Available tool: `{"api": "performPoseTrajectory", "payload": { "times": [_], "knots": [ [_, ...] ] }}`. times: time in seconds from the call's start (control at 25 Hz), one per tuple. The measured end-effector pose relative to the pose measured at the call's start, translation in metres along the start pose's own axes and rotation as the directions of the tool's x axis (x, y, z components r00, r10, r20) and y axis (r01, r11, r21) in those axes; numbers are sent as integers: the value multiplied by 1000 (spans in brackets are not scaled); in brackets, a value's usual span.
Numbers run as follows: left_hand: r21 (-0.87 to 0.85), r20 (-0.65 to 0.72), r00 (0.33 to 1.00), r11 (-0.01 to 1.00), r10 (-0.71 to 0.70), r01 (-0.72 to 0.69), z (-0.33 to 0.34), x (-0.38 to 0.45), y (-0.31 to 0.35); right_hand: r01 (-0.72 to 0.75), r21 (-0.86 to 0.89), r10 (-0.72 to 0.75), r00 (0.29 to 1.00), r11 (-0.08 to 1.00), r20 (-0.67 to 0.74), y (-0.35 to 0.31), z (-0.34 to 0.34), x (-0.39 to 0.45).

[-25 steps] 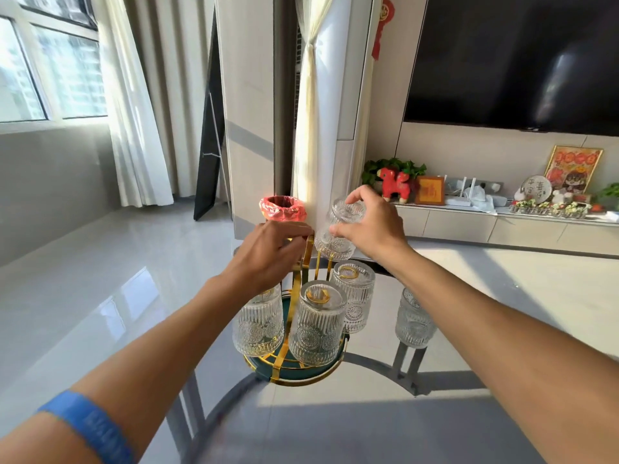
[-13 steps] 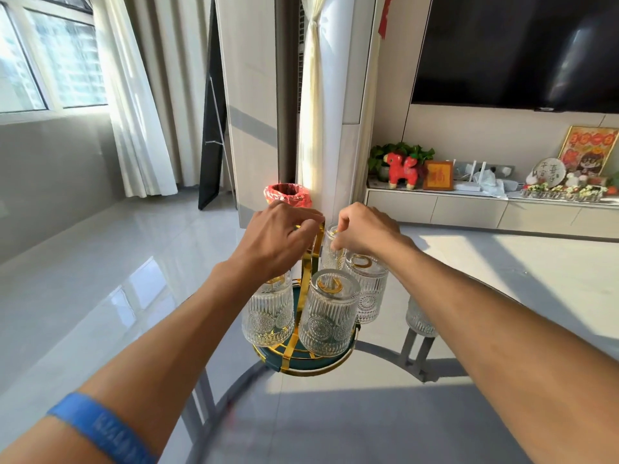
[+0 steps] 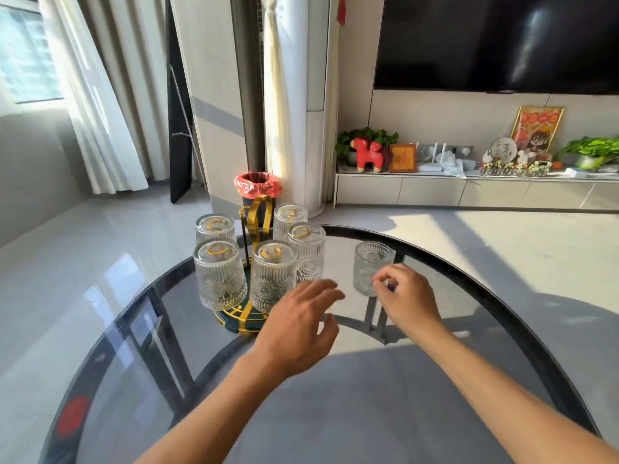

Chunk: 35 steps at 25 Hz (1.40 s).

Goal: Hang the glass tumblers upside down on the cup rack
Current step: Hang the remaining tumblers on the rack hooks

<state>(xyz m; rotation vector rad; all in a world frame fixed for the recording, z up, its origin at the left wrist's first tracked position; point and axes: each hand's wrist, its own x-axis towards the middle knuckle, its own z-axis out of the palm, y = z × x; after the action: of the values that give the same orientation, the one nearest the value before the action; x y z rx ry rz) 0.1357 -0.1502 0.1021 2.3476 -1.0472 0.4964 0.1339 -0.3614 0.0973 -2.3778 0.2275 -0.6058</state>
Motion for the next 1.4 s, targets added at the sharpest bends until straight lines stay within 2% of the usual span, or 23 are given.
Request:
{"api": "performPoseTrajectory", "payload": {
  "times": [0.12, 0.24, 0.4, 0.52, 0.64, 0.8, 0.96, 1.04, 1.12, 1.16, 1.24, 1.32, 1.4],
  "knots": [
    [28, 218, 952, 976, -216, 215, 50, -17, -13, -116, 35, 113, 991, 993, 73, 38, -3, -31],
    [156, 314, 923, 971, -222, 180, 74, -28, -30, -200, 96, 185, 971, 975, 149, 65, 2, -41],
    [197, 308, 934, 973, -181, 124, 90, -35, -36, -389, 305, 349, 920, 869, 178, 82, 22, -23],
    [184, 293, 942, 976, -166, 114, 91, -33, -40, -376, 359, 323, 925, 854, 199, 79, 42, 12],
    [161, 279, 946, 979, -167, 126, 92, -31, -40, -356, 494, 275, 933, 793, 230, 74, 54, 46],
    [154, 259, 952, 980, -166, 128, 94, -32, -44, -311, 355, 277, 950, 882, 146, 71, 60, 47],
    [145, 226, 959, 979, -172, 141, 92, -32, -40, -299, 269, 241, 943, 915, 230, 50, 48, 20],
    [28, 175, 968, 984, -178, 176, 84, -34, -32, -314, 338, 223, 933, 887, 282, 38, 40, -4],
    [-254, 82, 965, 931, -250, 263, 70, -45, -16, -318, 492, 167, 930, 810, 327, 23, 28, -31],
    [-452, 57, 944, 835, -325, 315, 62, -50, -6, -316, 581, 119, 929, 750, 351, 13, 22, -41],
    [-757, 31, 902, 579, -430, 303, 44, -53, 12, -275, 729, -26, 928, 626, 372, -13, 13, -49],
    [-862, -20, 868, 448, -495, 236, 19, -46, 22, -227, 821, -169, 917, 524, 362, -43, 7, -49],
    [-901, -54, 860, 396, -508, 177, -20, -38, 23, -214, 858, -223, 910, 467, 348, -77, 0, -46]
  ]
}}
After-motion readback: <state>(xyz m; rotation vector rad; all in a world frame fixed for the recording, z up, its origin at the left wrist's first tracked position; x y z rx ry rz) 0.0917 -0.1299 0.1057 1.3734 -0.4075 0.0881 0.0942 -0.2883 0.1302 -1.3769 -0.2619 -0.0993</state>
